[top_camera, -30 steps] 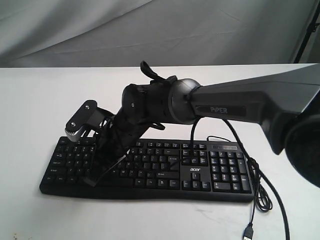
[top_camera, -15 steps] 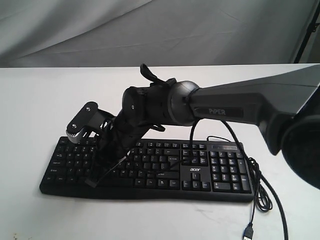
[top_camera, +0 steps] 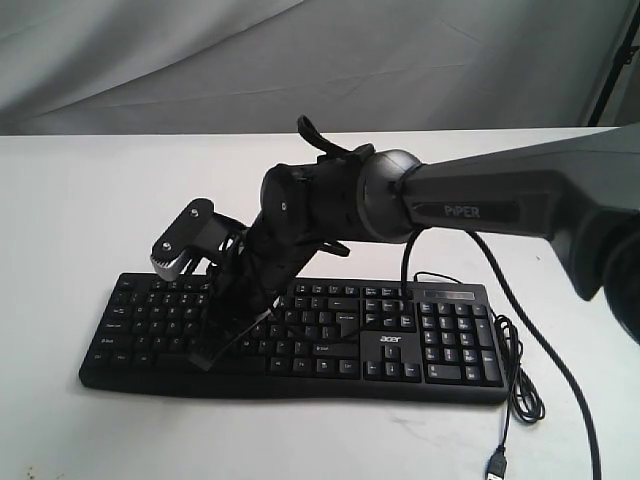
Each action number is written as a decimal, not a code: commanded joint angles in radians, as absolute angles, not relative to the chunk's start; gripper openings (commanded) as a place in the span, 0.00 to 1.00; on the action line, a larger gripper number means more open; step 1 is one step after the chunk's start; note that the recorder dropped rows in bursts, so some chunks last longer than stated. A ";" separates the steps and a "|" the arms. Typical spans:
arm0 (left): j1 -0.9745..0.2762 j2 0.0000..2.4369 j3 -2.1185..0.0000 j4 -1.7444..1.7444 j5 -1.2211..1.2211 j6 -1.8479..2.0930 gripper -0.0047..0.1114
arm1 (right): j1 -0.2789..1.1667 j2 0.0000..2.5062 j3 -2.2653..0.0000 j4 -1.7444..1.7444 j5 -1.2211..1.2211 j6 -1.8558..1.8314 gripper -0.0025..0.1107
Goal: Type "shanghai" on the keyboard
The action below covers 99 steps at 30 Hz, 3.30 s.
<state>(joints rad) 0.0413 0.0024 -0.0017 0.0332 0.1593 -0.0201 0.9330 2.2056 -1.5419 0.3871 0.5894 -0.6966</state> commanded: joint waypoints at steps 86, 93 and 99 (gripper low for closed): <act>0.035 0.000 0.000 0.033 0.153 -0.023 0.04 | 1.028 2.485 -2.072 0.357 0.769 -0.709 0.02; 0.035 0.000 0.000 0.033 0.153 -0.023 0.04 | 1.028 2.511 -2.072 0.365 0.771 -0.709 0.02; 0.035 0.000 0.000 0.033 0.153 -0.023 0.04 | 1.028 2.475 -2.072 0.348 0.789 -0.707 0.02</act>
